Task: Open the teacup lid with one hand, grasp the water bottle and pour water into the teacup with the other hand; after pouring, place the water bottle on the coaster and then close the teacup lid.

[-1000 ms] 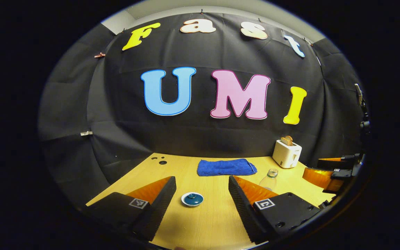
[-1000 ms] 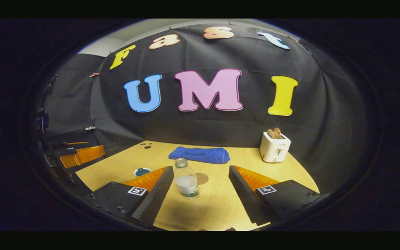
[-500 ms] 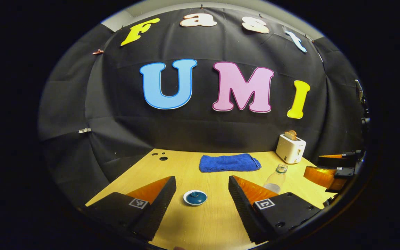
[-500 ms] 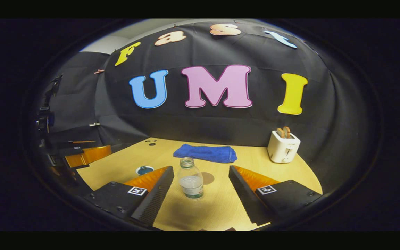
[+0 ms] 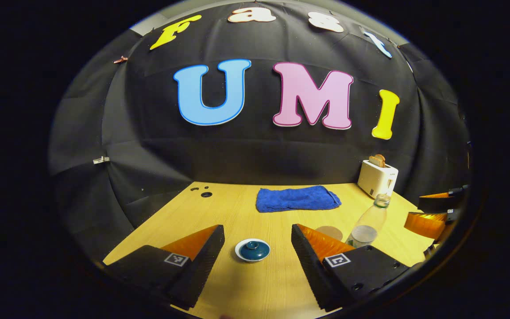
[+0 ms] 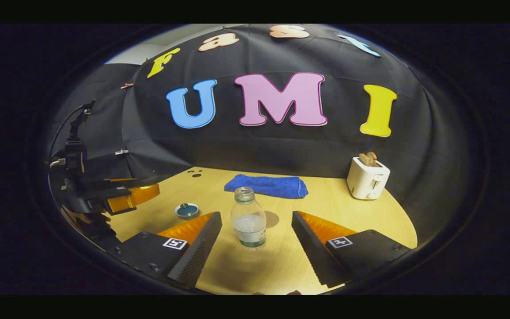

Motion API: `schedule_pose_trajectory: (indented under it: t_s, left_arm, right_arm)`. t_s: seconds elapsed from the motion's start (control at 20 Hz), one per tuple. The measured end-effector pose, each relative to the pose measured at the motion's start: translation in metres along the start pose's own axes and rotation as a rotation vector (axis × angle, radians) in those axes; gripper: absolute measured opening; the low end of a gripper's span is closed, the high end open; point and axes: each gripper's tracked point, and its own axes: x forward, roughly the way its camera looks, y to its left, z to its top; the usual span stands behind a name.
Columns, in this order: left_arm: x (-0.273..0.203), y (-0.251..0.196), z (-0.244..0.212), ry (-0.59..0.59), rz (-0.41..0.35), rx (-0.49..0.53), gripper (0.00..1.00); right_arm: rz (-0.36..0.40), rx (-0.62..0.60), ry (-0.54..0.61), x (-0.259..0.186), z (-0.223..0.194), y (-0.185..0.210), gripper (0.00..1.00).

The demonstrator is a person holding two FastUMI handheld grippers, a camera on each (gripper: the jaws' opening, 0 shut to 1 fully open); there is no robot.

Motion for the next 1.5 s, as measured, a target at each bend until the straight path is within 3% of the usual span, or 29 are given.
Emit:
schedule_pose_trajectory:
  t_s: [0.15,0.35,0.4,0.45,0.65,1.1,1.15,1.2,1.25,1.3,1.4,1.5]
  left_arm:
    - [0.029,0.003,-0.021,0.01,-0.013,0.01,0.94]
    - [0.068,0.004,-0.05,0.027,-0.028,0.025,0.83]
    - [0.078,0.005,-0.058,0.03,-0.033,0.029,0.86]
    - [0.087,0.005,-0.062,0.029,-0.038,0.027,0.8]
    - [0.111,0.009,-0.082,0.035,-0.046,0.022,0.72]
    - [0.125,0.007,-0.102,0.029,-0.072,-0.001,0.59]
    - [0.126,0.006,-0.102,0.031,-0.075,-0.003,0.52]
    - [0.126,0.007,-0.102,0.028,-0.078,-0.001,0.53]
    - [0.127,0.008,-0.1,0.025,-0.077,0.009,0.44]
    - [0.126,0.01,-0.102,0.023,-0.074,0.019,0.46]
    - [0.126,0.009,-0.101,0.023,-0.078,0.026,0.36]
    - [0.128,0.009,-0.101,0.023,-0.079,0.028,0.34]
  right_arm:
    - [-0.013,-0.005,0.018,0.01,-0.014,-0.002,0.99]
    - [-0.018,-0.005,0.047,0.028,-0.034,-0.001,0.99]
    - [-0.019,-0.008,0.053,0.03,-0.041,0.001,0.99]
    - [-0.019,-0.008,0.057,0.032,-0.046,0.002,0.99]
    - [-0.012,0.003,0.092,0.04,-0.07,0.009,0.99]
    - [-0.013,0.008,0.078,0.054,-0.086,0.015,0.99]
    - [-0.016,0.011,0.073,0.058,-0.086,0.015,0.99]
    - [-0.019,0.014,0.069,0.06,-0.086,0.015,0.99]
    - [-0.022,0.018,0.067,0.063,-0.088,0.014,0.99]
    - [-0.026,0.021,0.066,0.066,-0.088,0.013,0.99]
    - [-0.03,0.027,0.063,0.07,-0.09,0.012,0.99]
    - [-0.033,0.03,0.056,0.074,-0.091,0.011,0.99]
